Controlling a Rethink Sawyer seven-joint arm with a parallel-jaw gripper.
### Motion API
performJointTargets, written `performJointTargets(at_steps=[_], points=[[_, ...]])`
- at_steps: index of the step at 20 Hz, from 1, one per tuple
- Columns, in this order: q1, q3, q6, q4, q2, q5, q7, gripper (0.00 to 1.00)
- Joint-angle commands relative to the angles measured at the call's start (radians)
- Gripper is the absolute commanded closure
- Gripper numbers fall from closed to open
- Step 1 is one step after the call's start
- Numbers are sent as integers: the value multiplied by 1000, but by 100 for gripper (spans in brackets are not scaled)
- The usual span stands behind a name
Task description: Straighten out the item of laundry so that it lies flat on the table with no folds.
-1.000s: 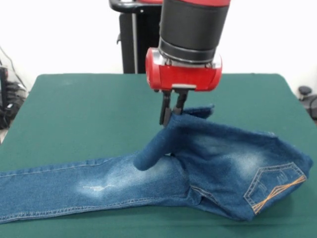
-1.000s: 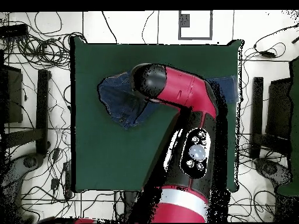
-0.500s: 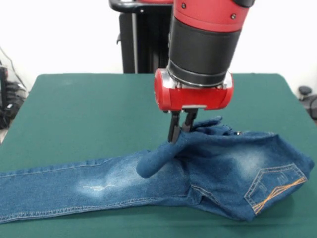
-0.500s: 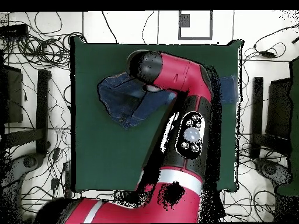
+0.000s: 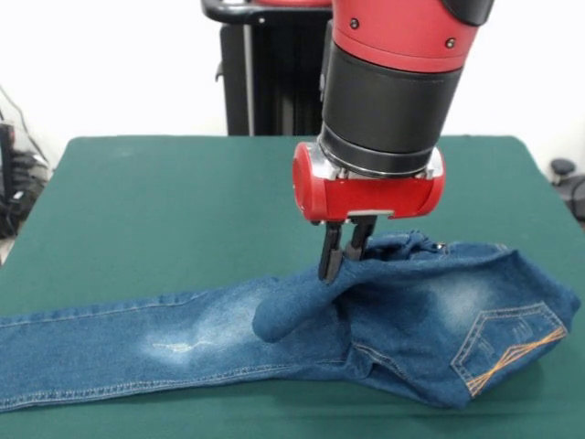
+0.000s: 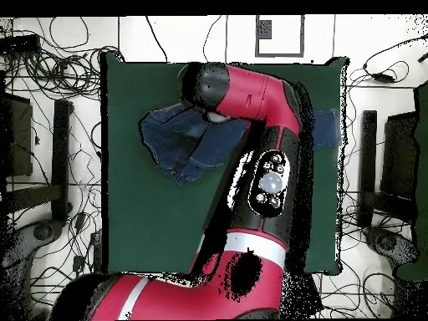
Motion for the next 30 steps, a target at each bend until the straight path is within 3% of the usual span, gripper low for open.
performJointTargets(at_steps=[1, 11, 17, 24, 30], points=[[0, 94, 150, -82, 14, -34, 56, 100], [-8, 72, 294, -279, 81, -23, 89, 100], [-23, 69, 305, -406, 139, -8, 109, 100], [-32, 67, 308, -484, 175, 5, 117, 100], [-32, 78, 268, -455, 175, 2, 115, 100]])
